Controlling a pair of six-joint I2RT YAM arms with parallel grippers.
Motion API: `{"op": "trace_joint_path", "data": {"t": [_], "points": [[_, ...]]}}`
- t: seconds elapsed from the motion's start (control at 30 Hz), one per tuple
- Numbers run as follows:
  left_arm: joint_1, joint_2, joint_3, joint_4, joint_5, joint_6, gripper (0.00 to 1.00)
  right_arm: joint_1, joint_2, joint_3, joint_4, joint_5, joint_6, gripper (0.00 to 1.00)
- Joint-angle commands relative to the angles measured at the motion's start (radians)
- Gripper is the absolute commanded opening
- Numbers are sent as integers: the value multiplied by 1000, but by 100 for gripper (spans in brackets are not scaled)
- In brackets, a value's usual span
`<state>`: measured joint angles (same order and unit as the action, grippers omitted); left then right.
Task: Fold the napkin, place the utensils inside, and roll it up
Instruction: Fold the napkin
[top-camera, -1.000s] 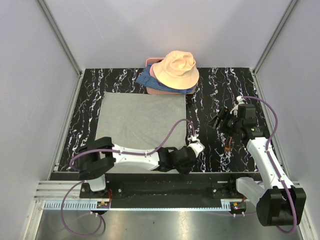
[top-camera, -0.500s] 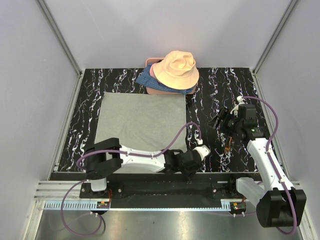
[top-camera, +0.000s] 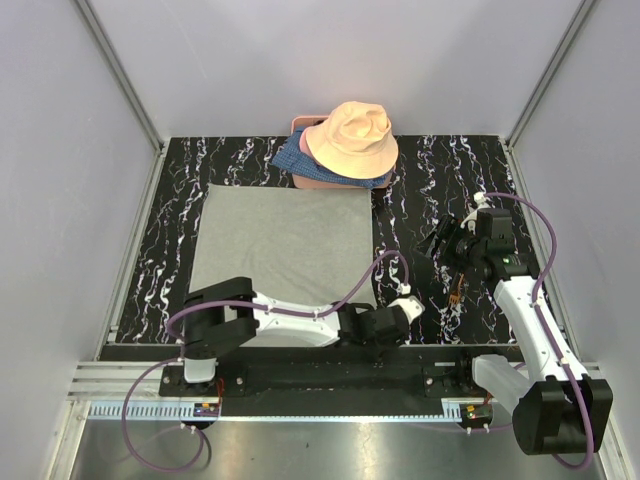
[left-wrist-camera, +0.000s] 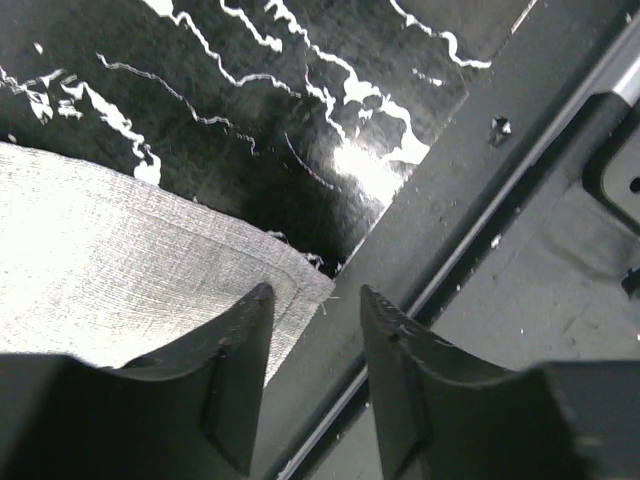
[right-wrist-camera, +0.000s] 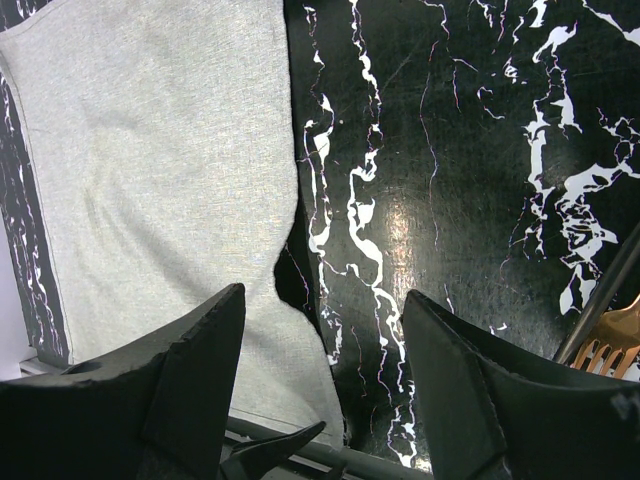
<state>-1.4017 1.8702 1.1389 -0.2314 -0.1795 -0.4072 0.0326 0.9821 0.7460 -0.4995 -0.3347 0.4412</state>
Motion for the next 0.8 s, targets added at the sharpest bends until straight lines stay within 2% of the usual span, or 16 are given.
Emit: {"op": "trace_joint_path", "data": {"t": [0.0,0.23,0.33,0.37,0.53,0.77], "points": [[-10,40,39,-38,-58,-1,41,-3,-22,39,1,-17,-13,73],[-13,63,42,-71,-87,-12,22,-2,-20,42,-2,-15,-16,73],[-16,67,42,-72,-81,-10,9,-2,-16,41,-1,-15,-19,73],[-17,66,42,-71,-81,-10,0,-2,-13,41,-1,-13,-19,73],[-2,-52,-34,-19,-129,-37,0,-3,-6,36,-2,-12,-27,73],[85,-284,-165,82,-92,-96,0,-3,0,35,-1,-10,-35,73]]}}
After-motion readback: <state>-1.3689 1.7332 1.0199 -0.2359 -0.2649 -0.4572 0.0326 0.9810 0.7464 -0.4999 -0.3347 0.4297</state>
